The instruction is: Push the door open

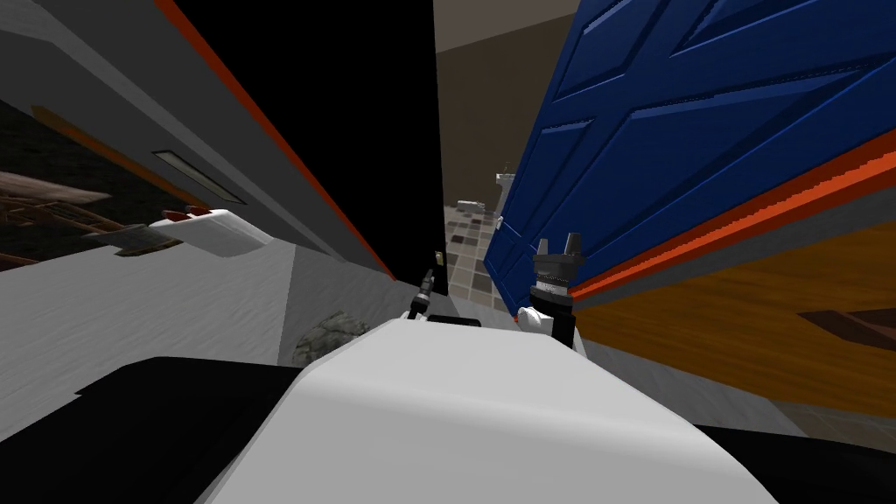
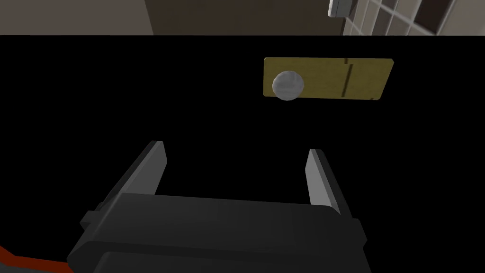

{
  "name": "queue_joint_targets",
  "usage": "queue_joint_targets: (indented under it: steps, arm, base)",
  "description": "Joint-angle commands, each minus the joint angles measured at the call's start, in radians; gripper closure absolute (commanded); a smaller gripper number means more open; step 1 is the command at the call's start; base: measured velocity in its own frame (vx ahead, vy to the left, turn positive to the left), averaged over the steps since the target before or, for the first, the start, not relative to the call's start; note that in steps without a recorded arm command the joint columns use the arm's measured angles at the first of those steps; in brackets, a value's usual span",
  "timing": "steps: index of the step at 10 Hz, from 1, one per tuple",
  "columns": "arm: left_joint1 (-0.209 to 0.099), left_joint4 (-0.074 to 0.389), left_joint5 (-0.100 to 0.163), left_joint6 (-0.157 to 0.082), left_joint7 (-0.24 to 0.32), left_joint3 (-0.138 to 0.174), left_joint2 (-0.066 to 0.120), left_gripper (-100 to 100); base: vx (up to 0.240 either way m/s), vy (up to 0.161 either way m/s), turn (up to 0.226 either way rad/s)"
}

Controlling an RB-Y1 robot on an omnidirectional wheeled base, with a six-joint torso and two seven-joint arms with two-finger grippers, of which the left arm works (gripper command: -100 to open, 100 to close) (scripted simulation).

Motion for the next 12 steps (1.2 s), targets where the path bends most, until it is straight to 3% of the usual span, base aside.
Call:
queue_joint_targets:
  steps: [1,7,8,12]
  arm:
    - [-0.009,0.035,0.003,-0.012,0.007,-0.006,0.000,-100]
    - [-0.036,0.144,0.009,-0.042,0.023,-0.027,-0.012,-100]
    - [-0.033,0.132,0.009,-0.037,0.021,-0.025,-0.011,-100]
    - [-0.054,0.158,0.013,-0.040,0.019,-0.013,-0.003,-100]
  base:
    - [0.053,0.091,-0.053]
    - [0.068,0.082,-0.052]
    - [0.028,0.034,-0.010]
    - [0.154,-0.027,-0.025]
